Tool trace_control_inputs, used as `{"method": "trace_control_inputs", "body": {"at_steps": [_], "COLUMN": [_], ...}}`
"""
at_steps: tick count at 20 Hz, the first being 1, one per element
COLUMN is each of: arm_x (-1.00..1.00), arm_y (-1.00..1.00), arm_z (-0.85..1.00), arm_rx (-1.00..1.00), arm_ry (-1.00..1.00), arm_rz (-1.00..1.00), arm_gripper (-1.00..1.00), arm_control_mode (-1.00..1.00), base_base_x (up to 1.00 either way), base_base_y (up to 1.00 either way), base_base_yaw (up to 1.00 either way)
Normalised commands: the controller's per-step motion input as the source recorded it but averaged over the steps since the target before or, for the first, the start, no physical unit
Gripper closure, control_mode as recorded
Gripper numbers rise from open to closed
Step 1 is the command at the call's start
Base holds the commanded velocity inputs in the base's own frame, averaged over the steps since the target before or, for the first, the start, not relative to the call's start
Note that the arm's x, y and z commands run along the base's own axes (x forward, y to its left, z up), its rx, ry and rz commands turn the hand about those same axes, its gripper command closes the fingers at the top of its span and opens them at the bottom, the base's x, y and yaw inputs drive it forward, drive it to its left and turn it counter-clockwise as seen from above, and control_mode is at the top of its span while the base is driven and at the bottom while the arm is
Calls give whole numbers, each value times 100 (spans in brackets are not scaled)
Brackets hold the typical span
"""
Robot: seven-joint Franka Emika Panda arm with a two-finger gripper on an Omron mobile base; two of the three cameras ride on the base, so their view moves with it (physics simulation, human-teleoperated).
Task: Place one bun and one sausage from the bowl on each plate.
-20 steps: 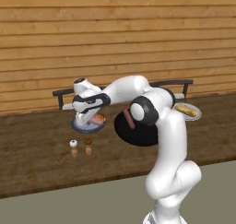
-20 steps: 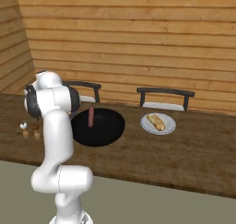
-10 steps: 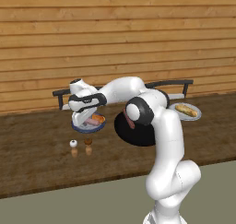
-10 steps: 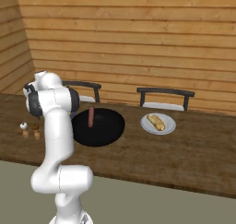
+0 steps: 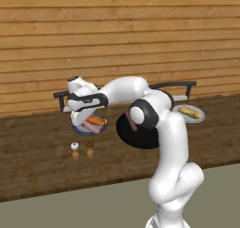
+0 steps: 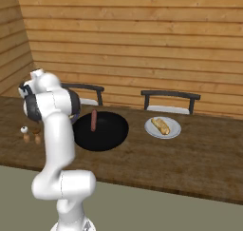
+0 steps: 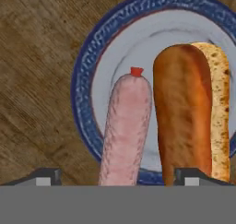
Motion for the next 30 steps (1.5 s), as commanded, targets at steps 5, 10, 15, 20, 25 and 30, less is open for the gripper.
{"method": "trace_control_inputs", "body": {"at_steps": [5, 10, 15, 20, 25, 30], "arm_x": [-79, -20, -1, 0, 7, 17], "arm_y": [-56, -87, -89, -91, -60, -29], "arm_z": [41, 7, 13, 8, 2, -4], "arm_rx": [2, 1, 3, 4, 5, 5], "arm_ry": [-14, -2, 0, 0, 0, 0], "arm_rz": [-3, -12, -20, -28, -20, -2], "arm_gripper": [-100, -100, -100, -100, -100, -100], "arm_control_mode": [-100, -100, -100, -100, -100, -100], "base_base_x": [0, 0, 0, 0, 0, 0], "base_base_y": [0, 0, 0, 0, 0, 0], "base_base_yaw": [0, 0, 0, 0, 0, 0]}}
